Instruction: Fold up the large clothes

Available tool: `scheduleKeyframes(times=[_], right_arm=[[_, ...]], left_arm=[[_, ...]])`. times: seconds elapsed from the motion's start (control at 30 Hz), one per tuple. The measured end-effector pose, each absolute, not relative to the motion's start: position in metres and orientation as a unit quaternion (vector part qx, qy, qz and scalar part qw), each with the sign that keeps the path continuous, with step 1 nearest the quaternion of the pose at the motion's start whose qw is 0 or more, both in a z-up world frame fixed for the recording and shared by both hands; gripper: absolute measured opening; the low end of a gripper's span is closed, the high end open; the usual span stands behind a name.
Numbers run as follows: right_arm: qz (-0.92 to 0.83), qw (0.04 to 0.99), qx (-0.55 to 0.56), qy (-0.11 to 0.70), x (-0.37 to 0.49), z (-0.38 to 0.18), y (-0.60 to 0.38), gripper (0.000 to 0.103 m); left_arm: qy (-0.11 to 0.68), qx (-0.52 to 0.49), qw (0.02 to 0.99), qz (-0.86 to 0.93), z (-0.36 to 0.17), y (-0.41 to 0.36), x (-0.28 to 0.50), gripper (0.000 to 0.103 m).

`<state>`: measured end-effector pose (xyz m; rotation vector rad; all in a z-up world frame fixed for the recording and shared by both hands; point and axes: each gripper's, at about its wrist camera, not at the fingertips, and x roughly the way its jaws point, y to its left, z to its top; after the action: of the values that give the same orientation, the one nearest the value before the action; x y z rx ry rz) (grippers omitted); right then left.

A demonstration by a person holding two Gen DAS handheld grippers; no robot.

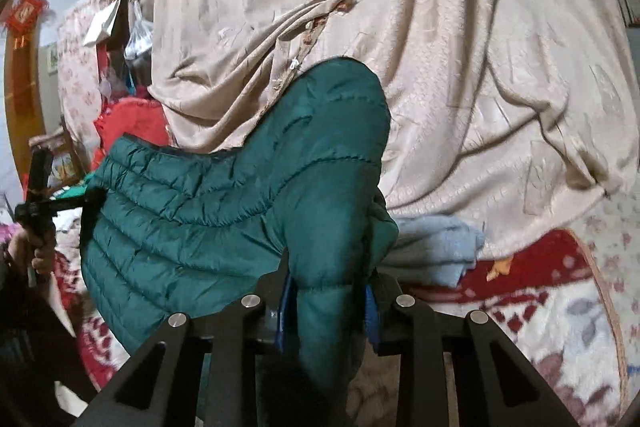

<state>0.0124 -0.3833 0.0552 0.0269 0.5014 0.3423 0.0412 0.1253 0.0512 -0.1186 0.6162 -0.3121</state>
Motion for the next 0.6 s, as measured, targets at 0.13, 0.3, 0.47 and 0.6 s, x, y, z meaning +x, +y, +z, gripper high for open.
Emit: scheduleKeyframes(times=[0.13, 0.3, 0.47, 0.6], right_arm=[[0.181, 0.944, 0.030, 0.274, 0.012, 0.048, -0.386, 0.027], [0.182, 0.936, 0.032, 0.300, 0.012, 0.038, -0.380, 0.027], [0.148, 0.925, 0.048, 0.346, 0.033, 0.021, -0.383, 0.034], [0.102, 0.915, 0.082, 0.383, 0.049, 0.009, -0.393, 0.049]], left_arm=[[0.328, -0.074, 0.929, -0.152, 0.043, 0.123, 0.036, 0.022], [0.321, -0.061, 0.935, -0.139, 0.042, 0.117, 0.023, 0.019], [0.344, -0.044, 0.931, -0.114, 0.027, 0.114, 0.039, 0.019], [0.353, -0.033, 0.931, -0.087, 0.020, 0.110, 0.043, 0.025]])
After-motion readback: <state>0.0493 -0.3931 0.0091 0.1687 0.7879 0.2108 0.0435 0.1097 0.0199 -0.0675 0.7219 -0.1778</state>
